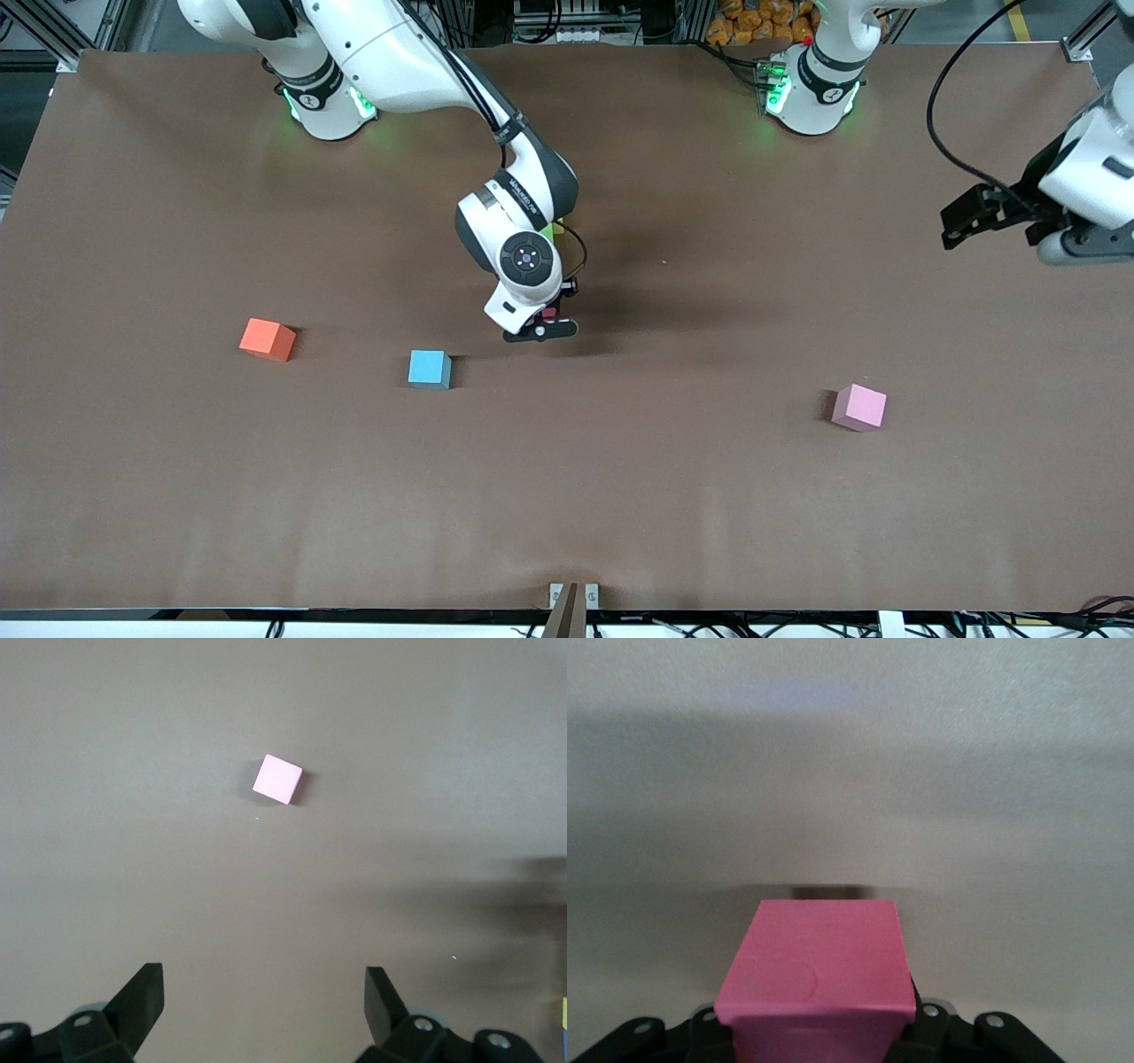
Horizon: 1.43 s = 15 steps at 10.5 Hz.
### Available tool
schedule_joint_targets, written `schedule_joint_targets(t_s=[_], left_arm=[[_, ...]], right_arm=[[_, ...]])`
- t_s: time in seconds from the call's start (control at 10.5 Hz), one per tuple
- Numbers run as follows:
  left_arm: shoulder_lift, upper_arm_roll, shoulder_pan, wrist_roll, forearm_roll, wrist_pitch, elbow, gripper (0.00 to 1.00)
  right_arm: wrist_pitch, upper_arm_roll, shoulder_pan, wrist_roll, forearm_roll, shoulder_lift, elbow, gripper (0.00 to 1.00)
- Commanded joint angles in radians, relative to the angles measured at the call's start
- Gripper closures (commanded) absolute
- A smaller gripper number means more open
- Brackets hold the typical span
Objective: Arrange blocks into number 1
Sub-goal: 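Place the magenta block against the light pink block with the right gripper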
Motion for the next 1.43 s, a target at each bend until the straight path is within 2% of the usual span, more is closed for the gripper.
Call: schedule_joint_targets(t_s=[0.0,0.1,0.38,0.57,0.76,0.86,1.15,1.34], left_arm=[[-0.011,-0.007,0.009,0.025,-0.020,-0.013,-0.009,0.00],[-0.012,-0.010,-0.001,0.030,-0.008,-0.012,-0.016,0.00],[-0.014,-0.010,-0.003,0.012,-0.010,-0.003,-0.017,0.00],[-0.017,-0.016,0.002,0.012,-0.016,-0.003,-0.022,0.00],[-0.018,-0.016,0.003,0.013,-0.017,0.000,-0.025,0.00],[-0.022,-0.018,0.003,0.013,-0.017,0.003,-0.028,0.00],[-0.037,-0.027,0.000,0.015,-0.019,0.003,-0.042,0.00],[-0.041,-0.028,0.005,0.024,-0.019,0.005,-0.052,0.00]], right_arm=[[-0.006,-0.005,0.009,0.021,0.015,0.002,0.005,0.42],[-0.009,-0.005,0.009,0.021,0.015,0.002,0.005,0.00],[-0.052,-0.007,-0.016,-0.014,0.000,-0.049,0.018,0.00],[-0.168,-0.007,-0.054,-0.193,-0.029,-0.089,0.034,0.00],[-0.268,-0.005,-0.111,-0.406,-0.142,-0.142,0.034,0.00],[-0.317,-0.005,-0.135,-0.500,-0.161,-0.173,0.034,0.00],[-0.382,-0.007,-0.236,-0.502,-0.209,-0.337,0.011,0.00],[-0.377,-0.007,-0.301,-0.362,-0.210,-0.470,-0.020,0.00]])
